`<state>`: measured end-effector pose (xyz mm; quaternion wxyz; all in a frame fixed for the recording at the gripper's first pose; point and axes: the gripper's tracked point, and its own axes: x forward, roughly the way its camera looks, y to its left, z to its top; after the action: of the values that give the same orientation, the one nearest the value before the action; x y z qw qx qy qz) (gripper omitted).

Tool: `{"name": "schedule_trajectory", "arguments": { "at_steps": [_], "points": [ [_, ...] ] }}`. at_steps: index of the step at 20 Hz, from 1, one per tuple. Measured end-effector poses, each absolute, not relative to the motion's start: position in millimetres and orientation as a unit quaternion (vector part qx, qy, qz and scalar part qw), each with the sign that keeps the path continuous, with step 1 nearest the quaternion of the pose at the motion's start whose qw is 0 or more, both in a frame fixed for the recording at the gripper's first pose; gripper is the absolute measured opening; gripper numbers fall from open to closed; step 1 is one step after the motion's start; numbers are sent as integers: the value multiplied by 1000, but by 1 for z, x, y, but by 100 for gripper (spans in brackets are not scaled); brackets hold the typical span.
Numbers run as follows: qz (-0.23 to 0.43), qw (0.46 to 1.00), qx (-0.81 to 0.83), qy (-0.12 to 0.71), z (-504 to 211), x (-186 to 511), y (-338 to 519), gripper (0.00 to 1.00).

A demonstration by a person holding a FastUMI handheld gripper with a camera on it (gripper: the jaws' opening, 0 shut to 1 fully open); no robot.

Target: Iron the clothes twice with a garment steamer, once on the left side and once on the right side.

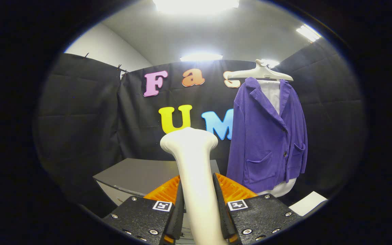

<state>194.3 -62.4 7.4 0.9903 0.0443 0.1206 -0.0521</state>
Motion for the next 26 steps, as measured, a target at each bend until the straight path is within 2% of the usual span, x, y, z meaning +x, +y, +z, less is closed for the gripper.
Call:
{"name": "schedule_trajectory", "arguments": {
  "at_steps": [7, 13, 19, 26],
  "points": [
    [-61, 990, 33, 122, -14, 122, -81, 45],
    [-77, 993, 22, 88, -10, 72, -103, 45],
    [-107, 991, 26, 76, 5, 77, -127, 46],
    [-130, 990, 15, 47, 37, 119, -155, 46]
  ]
}}
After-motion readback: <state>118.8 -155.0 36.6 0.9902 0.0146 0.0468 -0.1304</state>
